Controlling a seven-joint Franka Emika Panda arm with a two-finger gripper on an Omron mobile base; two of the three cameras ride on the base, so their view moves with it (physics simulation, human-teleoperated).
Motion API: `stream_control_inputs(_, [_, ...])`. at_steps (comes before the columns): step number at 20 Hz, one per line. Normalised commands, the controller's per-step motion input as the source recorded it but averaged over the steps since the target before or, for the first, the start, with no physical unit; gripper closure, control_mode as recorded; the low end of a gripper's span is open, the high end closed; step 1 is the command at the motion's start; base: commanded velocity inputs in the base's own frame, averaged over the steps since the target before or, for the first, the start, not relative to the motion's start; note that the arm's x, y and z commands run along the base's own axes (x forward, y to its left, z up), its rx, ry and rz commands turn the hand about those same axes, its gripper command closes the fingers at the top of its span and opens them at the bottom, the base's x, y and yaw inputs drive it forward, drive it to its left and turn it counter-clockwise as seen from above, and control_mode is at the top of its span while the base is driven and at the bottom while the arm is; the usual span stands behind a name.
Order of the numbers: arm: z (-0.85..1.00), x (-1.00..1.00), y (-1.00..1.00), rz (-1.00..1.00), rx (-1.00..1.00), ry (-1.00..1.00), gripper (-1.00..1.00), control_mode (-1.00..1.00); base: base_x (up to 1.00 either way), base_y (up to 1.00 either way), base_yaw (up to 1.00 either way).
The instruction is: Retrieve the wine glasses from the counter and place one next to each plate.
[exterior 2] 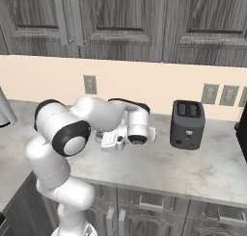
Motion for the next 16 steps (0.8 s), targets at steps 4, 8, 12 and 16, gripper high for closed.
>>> stream_control_inputs(4, [0.97, -0.46, -0.01, 0.00, 0.04, -0.21, 1.00, -1.00, 0.00, 0.00, 0.00])
stream_control_inputs(8, [0.95, -0.62, 0.00, 0.00, 0.04, -0.19, 1.00, -1.00, 0.00, 0.00, 0.00])
stream_control_inputs(12, [0.95, -0.57, -0.08, 0.00, 0.07, -0.12, 1.00, -1.00, 0.00, 0.00, 0.00])
stream_control_inputs(16, [0.64, -0.39, -0.09, 0.00, 0.06, -0.06, 1.00, 1.00, -0.11, -0.08, 0.00])
